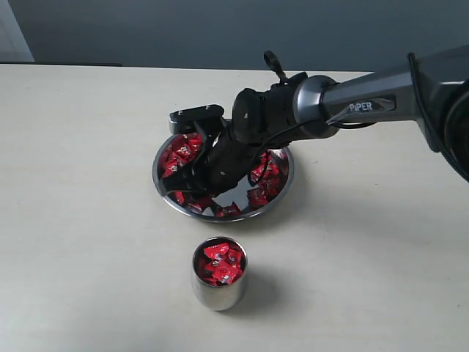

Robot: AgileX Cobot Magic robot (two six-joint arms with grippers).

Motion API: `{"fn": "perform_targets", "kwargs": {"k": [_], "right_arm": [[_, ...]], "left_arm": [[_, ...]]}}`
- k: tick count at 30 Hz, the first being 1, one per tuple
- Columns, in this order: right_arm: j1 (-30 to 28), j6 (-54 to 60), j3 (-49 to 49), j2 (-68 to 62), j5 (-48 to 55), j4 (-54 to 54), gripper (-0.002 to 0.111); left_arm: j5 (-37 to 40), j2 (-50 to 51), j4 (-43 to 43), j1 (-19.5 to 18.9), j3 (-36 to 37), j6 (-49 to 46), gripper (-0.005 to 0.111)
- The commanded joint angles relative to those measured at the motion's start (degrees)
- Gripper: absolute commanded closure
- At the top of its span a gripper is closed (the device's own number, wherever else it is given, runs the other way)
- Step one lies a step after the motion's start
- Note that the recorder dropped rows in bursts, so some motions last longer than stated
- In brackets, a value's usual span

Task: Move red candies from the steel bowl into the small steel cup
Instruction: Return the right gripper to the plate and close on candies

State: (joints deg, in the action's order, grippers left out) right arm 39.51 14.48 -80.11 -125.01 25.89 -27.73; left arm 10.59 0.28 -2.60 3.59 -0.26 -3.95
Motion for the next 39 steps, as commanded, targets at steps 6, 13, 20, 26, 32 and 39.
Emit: {"fn": "perform_targets", "kwargs": {"k": [6, 13, 20, 26, 32, 39], "right_arm": [[-0.05, 0.46, -0.21, 0.9, -3.33, 0.18, 0.109], [-0.05, 0.46, -0.21, 5.64, -3.23, 0.71, 0.109], [-0.15, 0.46, -0.21, 9.4, -2.17, 5.48, 0.109], [-0.15, -6.49, -0.21, 8.08, 1.48, 18.4, 0.109], [-0.15, -9.44, -0.21, 6.09, 5.2, 23.24, 0.104], [-0.15, -10.58, -0.21, 5.49, 8.9, 28.61, 0.064]], "left_arm": [[-0.18, -0.28, -0.07, -0.03, 0.26, 0.05, 0.105], [-0.34, -0.28, -0.07, -0.03, 0.26, 0.05, 0.105], [-0.34, -0.28, -0.07, -0.03, 0.26, 0.05, 0.105], [-0.34, -0.28, -0.07, -0.03, 0.26, 0.05, 0.105], [-0.34, -0.28, -0.07, -0.03, 0.26, 0.05, 0.105], [-0.34, -0.28, -0.07, -0.03, 0.26, 0.05, 0.105]]}}
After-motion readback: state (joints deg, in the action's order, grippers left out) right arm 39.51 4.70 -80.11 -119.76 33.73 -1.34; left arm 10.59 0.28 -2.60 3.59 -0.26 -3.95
